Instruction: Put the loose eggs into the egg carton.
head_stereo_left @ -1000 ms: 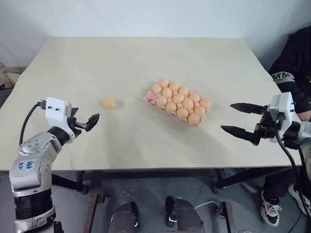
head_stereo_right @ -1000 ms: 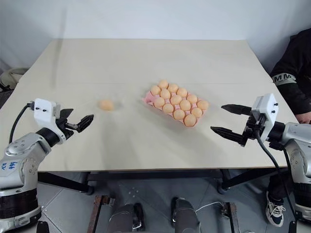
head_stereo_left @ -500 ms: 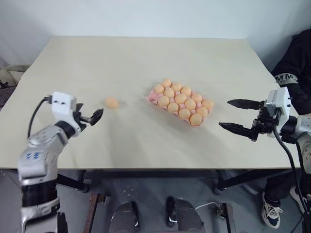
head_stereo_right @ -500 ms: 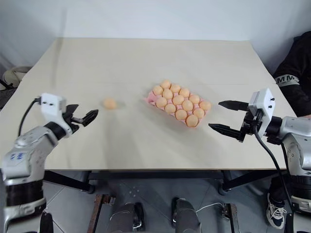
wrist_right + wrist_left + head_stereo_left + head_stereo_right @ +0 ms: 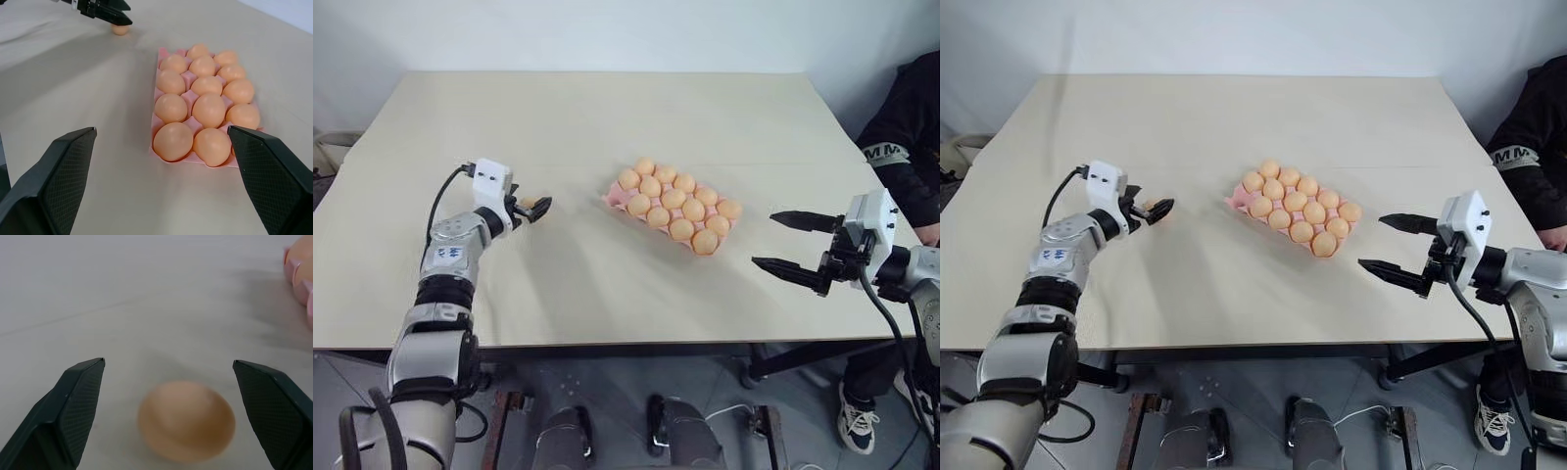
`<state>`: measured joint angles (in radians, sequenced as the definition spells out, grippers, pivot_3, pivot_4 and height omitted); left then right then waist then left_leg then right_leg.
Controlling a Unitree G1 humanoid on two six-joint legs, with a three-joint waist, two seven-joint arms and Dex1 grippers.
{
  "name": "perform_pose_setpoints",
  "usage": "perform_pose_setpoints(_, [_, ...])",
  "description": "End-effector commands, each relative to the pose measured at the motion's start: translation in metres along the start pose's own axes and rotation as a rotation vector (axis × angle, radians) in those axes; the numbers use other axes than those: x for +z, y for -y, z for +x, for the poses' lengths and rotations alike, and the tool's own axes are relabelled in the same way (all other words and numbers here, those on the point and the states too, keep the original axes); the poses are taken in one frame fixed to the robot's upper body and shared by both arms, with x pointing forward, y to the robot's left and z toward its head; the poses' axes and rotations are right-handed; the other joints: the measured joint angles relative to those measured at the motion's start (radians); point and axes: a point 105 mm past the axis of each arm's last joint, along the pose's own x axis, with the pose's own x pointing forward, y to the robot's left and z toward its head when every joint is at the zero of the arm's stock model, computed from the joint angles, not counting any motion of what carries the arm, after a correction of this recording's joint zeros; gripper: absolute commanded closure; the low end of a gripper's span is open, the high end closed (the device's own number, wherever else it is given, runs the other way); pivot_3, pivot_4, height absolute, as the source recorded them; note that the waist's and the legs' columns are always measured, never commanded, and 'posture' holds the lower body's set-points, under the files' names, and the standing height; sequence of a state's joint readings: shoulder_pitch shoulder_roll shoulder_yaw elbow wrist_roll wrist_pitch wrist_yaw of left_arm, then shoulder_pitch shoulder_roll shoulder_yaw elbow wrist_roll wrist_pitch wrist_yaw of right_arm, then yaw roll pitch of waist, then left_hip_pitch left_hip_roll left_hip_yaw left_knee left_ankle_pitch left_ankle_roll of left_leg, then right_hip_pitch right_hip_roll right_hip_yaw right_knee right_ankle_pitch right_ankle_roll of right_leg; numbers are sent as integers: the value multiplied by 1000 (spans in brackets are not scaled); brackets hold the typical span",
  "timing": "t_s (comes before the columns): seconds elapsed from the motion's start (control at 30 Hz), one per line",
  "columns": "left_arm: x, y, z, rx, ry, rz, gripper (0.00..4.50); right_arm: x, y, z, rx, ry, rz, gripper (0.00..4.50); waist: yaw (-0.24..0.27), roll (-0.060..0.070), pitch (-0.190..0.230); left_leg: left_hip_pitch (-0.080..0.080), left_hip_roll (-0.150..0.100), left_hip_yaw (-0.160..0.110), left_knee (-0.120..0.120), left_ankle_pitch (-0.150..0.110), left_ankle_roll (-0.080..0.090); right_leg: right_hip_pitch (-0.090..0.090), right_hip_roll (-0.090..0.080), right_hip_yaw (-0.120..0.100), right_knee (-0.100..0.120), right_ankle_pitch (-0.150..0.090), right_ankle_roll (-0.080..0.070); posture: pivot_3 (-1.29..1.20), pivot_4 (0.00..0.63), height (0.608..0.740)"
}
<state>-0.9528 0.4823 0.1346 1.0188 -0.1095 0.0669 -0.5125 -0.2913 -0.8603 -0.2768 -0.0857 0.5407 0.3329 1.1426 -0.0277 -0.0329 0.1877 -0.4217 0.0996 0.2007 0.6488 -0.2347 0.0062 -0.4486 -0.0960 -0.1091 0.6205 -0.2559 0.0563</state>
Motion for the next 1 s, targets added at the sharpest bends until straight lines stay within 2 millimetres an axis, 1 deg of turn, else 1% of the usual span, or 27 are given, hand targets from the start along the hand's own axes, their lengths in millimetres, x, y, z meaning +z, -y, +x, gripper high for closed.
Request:
perform_pose_setpoints(0.03, [8, 2, 5, -15, 15, 31, 31, 15, 2, -8, -25, 18, -47, 0, 0, 0, 0, 0, 0, 0, 0, -1, -1, 0, 0, 0, 0, 0, 0, 0, 150, 740])
perform_pose_setpoints(0.23, [1, 8, 9, -39, -13, 31, 31, 15, 0, -11, -39, 14, -43, 0, 0, 0, 0, 0, 0, 0, 0, -2, -3, 0, 0, 0, 0, 0, 0, 0, 150, 740])
perform_pose_setpoints(0.33, [-1, 8, 10, -34, -26, 48, 663, 15, 1, -11, -44, 14, -44, 0, 0, 0, 0, 0, 0, 0, 0, -2, -2, 0, 0, 0, 0, 0, 0, 0, 150, 740])
perform_pose_setpoints(0.47, [-2, 11, 12, -49, -34, 51, 1855, 15, 1, -11, -48, 15, -46, 0, 0, 0, 0, 0, 0, 0, 0, -2, -2, 0, 0, 0, 0, 0, 0, 0, 150, 740])
perform_pose_setpoints(0.5, [0, 11, 12, -43, -31, 55, 1958, 16, 1, -11, -50, 16, -46, 0, 0, 0, 0, 0, 0, 0, 0, -2, -2, 0, 0, 0, 1, 0, 0, 0, 150, 740])
perform_pose_setpoints(0.57, [5, 11, 13, -46, -20, 69, 1958, 16, 2, -12, -54, 17, -48, 0, 0, 0, 0, 0, 0, 0, 1, -2, -2, 0, 0, 0, 1, 0, 0, 0, 150, 740])
perform_pose_setpoints(0.63, [24, 17, 16, -83, 31, 104, 1958, 16, 2, -13, -59, 17, -50, 0, 1, 0, 0, 0, 0, 0, 1, -2, -2, 0, 0, 0, 1, 0, 0, 0, 150, 740])
perform_pose_setpoints(0.7, [48, 28, 21, -139, 83, 136, 1958, 17, 2, -14, -67, 18, -54, 0, 2, 0, 0, -1, 0, 0, 1, -2, -2, 0, 0, 0, 1, 0, 0, 0, 150, 740])
perform_pose_setpoints(0.8, [78, 53, 28, -255, 142, 193, 1958, 17, 2, -15, -81, 25, -57, 0, 8, -1, 0, -1, -1, 0, 1, -2, -2, 0, 0, -1, 0, 0, 0, 0, 150, 740])
perform_pose_setpoints(0.83, [83, 59, 29, -282, 149, 204, 1958, 17, 1, -15, -85, 26, -57, 0, 9, -1, 0, -1, -1, 0, 1, -2, -3, 0, 0, -1, 0, 0, 0, 0, 150, 740])
perform_pose_setpoints(0.9, [92, 79, 32, -379, 157, 224, 1958, 16, -1, -15, -95, 31, -56, 0, 9, 0, 0, -1, -1, 0, 1, -2, -2, 1, 0, -1, -1, 0, 1, 0, 150, 740])
perform_pose_setpoints(1.0, [92, 100, 36, -472, 135, 247, 1958, 14, -4, -16, -112, 37, -53, 0, 7, 0, 0, -1, -1, 0, 1, -1, 1, 1, 0, -1, -1, -1, 1, 0, 150, 740])
